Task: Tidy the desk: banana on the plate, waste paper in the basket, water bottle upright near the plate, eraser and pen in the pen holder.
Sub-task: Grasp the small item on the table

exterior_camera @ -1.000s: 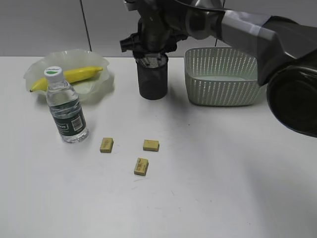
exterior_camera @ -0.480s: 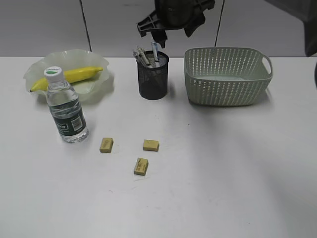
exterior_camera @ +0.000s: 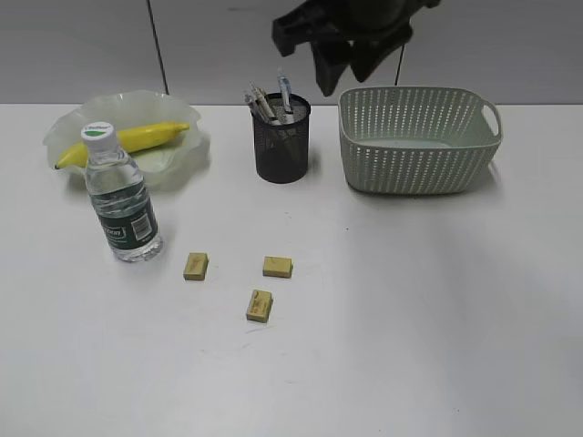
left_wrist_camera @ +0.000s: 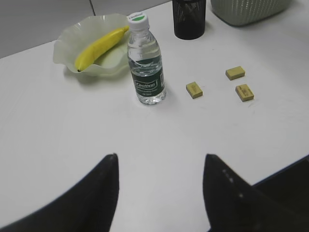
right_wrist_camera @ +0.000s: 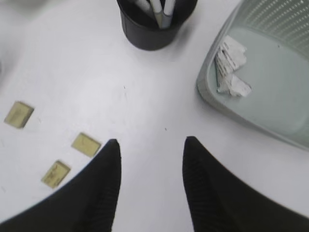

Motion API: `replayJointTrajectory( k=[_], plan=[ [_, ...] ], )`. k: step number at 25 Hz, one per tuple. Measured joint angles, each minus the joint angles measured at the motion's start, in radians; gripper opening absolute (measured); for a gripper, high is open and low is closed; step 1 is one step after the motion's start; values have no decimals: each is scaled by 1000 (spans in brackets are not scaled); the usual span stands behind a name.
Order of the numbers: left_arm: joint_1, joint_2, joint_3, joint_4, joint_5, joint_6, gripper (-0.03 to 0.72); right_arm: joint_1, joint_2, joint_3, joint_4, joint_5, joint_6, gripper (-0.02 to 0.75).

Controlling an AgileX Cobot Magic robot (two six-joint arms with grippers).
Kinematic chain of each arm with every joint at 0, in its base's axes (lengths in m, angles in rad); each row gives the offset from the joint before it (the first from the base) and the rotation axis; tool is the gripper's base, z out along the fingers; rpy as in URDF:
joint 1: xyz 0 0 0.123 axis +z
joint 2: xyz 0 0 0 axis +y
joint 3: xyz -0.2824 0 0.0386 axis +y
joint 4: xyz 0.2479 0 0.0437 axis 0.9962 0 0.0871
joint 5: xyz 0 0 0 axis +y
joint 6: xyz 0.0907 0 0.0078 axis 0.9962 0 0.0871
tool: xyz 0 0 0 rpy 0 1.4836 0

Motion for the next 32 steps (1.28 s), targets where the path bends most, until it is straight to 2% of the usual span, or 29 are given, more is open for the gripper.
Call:
replayJointTrajectory(
  k=[17, 26, 32],
  plan=[
    [0, 0, 0, 0, 0, -1, 420, 0, -899, 1030, -1, -38, -40, 326],
    [0, 0, 0, 1, 0, -1, 420, 0, -1438, 1380, 1, -140, -47, 308],
    [0, 9, 0, -3, 0, -1, 420, 0, -1771, 1460, 1, -170, -86, 305]
  ],
)
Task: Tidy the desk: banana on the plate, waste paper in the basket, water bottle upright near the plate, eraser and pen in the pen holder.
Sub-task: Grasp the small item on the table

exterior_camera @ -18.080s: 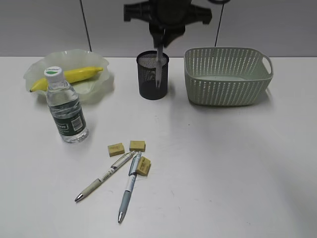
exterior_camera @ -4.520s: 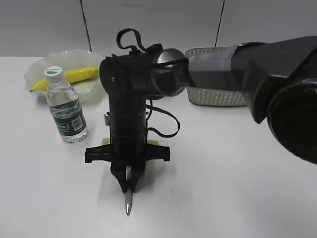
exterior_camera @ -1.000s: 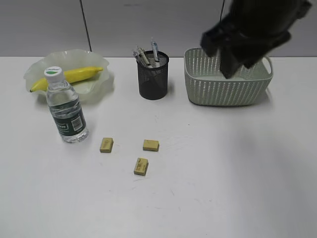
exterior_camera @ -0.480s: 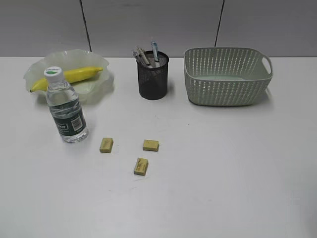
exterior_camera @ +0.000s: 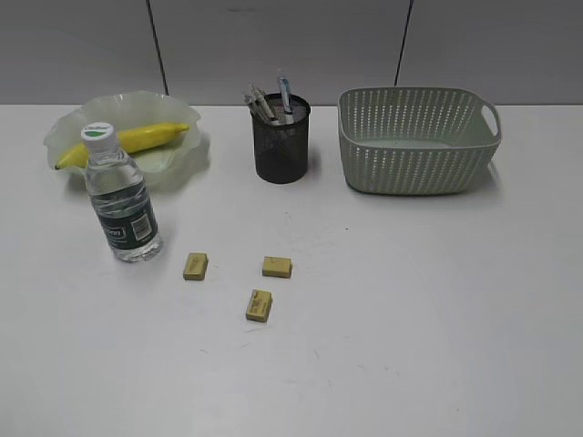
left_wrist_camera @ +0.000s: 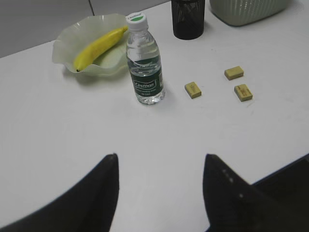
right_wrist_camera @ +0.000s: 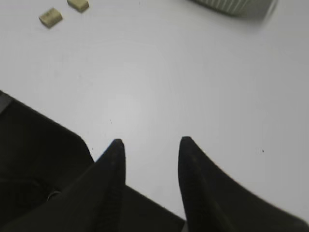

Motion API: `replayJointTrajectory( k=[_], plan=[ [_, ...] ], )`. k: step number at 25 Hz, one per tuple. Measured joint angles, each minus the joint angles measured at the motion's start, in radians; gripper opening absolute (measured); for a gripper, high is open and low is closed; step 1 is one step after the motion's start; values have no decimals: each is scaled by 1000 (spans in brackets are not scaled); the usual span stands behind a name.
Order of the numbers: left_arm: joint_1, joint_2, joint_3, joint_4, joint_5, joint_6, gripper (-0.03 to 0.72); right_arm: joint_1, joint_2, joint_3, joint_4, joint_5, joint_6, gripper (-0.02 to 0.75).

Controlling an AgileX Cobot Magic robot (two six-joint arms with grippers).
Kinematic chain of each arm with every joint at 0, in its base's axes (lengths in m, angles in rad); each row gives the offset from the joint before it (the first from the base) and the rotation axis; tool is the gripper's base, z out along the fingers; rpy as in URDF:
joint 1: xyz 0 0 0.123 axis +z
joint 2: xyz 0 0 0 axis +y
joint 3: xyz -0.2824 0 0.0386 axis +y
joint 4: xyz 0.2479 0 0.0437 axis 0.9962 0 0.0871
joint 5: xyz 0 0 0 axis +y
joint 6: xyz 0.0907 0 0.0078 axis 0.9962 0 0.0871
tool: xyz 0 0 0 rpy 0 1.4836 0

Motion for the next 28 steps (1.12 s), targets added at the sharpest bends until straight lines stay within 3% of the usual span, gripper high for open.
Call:
replayJointTrajectory(
  k=[7, 17, 25, 28],
  plan=[
    [0, 236, -30, -71, -109, 0, 420, 0, -172, 12, 0, 0, -10, 299],
    [0, 953, -61, -373, -525, 141, 420, 0, -228, 12, 0, -1, -11, 299],
    [-70, 1450, -351, -400, -554, 149, 420, 0, -246, 12, -1, -1, -11, 298],
    [-97, 1593, -487, -390, -526, 81, 420, 0, -247, 12, -1, -1, -11, 298]
  ],
)
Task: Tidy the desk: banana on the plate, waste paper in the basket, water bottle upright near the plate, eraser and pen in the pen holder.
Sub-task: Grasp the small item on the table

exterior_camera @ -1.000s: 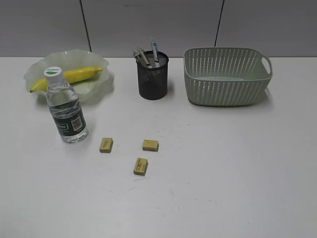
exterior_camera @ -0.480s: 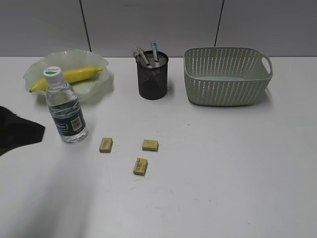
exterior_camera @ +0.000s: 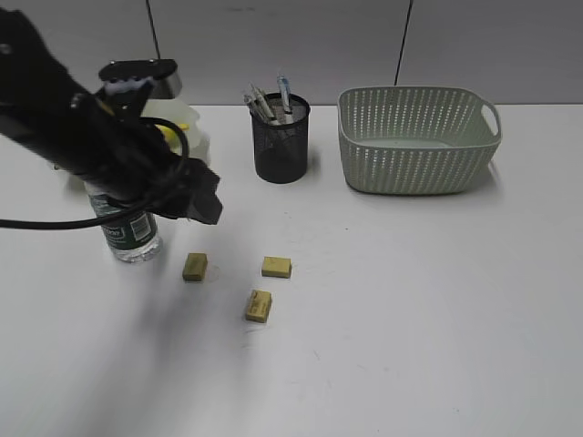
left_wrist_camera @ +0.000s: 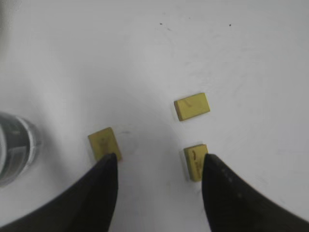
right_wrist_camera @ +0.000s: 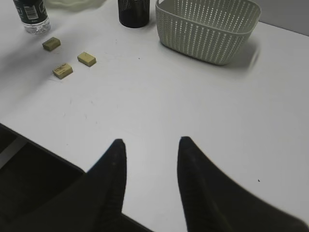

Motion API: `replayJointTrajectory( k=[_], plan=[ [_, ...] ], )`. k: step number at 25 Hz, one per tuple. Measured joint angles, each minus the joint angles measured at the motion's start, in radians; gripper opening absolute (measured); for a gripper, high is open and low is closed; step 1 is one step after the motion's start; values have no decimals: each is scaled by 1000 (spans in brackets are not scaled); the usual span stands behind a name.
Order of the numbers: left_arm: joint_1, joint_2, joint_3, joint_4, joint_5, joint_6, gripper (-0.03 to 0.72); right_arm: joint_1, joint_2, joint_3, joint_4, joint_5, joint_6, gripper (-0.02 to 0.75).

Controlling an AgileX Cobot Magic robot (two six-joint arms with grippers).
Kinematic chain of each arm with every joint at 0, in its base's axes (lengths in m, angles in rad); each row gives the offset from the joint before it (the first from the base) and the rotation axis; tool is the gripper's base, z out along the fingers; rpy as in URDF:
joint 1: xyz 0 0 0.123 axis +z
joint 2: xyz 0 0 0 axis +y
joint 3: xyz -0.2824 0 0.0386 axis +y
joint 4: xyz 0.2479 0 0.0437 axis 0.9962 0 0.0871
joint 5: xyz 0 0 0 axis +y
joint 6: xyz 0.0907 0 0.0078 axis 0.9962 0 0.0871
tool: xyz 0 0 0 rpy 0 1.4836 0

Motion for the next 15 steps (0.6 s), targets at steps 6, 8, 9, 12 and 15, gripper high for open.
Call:
replayJointTrajectory(
  k=[6, 8, 9, 12, 15],
  plan=[
    [-9, 193, -230, 186, 209, -256, 420, 0, -1, 0, 0, 1, 0, 298],
    [-9, 237, -280, 220, 272, -302, 420, 0, -1, 0, 0, 1, 0, 298],
    [-11, 255, -301, 227, 293, -313, 420, 0, -1, 0, 0, 1, 0, 298],
    [-30, 303, -356, 266, 340, -363, 420, 0, -1, 0, 0, 1, 0, 298],
    [-58, 351, -395, 331, 379, -438, 420, 0, -1, 0, 0, 1, 0, 297]
  ],
)
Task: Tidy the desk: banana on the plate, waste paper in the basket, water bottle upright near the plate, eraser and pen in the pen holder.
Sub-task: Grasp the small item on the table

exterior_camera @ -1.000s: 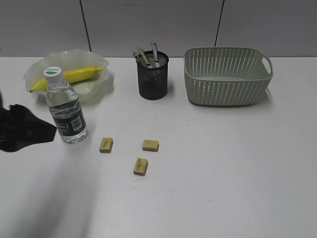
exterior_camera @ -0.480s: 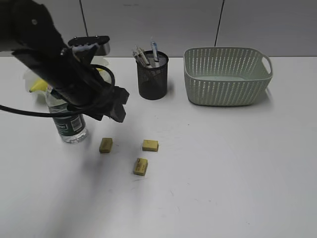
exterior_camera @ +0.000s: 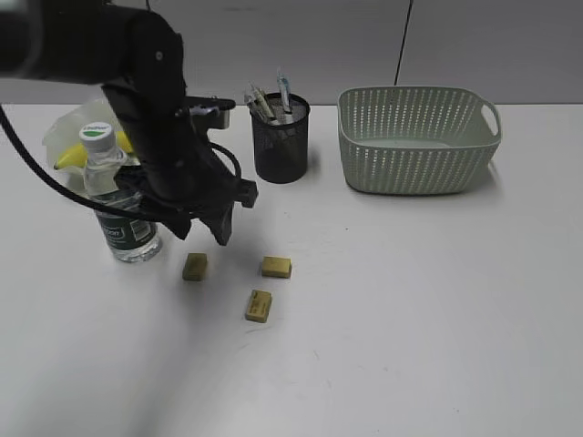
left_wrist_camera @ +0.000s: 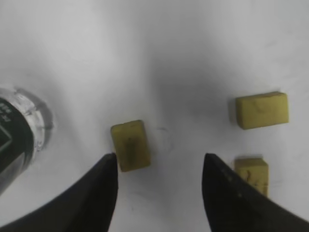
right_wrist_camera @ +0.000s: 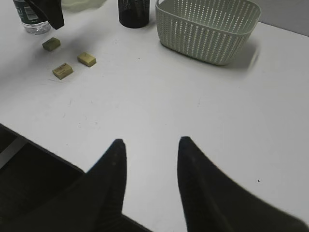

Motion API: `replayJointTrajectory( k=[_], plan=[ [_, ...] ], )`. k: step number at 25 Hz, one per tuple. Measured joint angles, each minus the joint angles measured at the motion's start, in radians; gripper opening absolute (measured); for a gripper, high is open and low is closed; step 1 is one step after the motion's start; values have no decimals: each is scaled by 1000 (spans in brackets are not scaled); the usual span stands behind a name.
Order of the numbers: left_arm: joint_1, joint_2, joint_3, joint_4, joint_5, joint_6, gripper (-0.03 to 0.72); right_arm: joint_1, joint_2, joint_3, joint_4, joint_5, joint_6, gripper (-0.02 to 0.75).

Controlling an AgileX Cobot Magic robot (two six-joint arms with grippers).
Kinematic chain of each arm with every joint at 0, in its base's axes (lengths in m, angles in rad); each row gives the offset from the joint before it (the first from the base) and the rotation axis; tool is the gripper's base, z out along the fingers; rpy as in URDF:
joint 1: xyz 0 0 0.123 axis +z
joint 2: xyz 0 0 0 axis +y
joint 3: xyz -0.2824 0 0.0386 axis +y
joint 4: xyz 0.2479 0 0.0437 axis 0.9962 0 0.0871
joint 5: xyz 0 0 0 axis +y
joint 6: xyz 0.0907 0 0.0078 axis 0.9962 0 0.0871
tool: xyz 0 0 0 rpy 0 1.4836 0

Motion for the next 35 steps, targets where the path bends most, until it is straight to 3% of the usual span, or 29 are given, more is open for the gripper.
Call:
replayJointTrajectory(
  k=[5, 14, 20, 25, 28, 35],
  plan=[
    [-21, 77, -35, 65, 72, -89, 420, 0, 0, 0, 0, 0, 0, 297],
    [-21, 144, -50, 72, 55, -97, 414, 0, 0, 0, 0, 0, -1, 298],
    [-21, 155, -55, 85, 40, -97, 244, 0, 0, 0, 0, 0, -1, 298],
    [-21, 157, -55, 100, 52, -97, 230, 0, 0, 0, 0, 0, -1, 297],
    [-21, 157, -55, 102, 55, -97, 180, 0, 0, 0, 0, 0, -1, 297],
    [-59, 155, -103, 119, 72, -88, 179, 0, 0, 0, 0, 0, -1, 297]
  ],
)
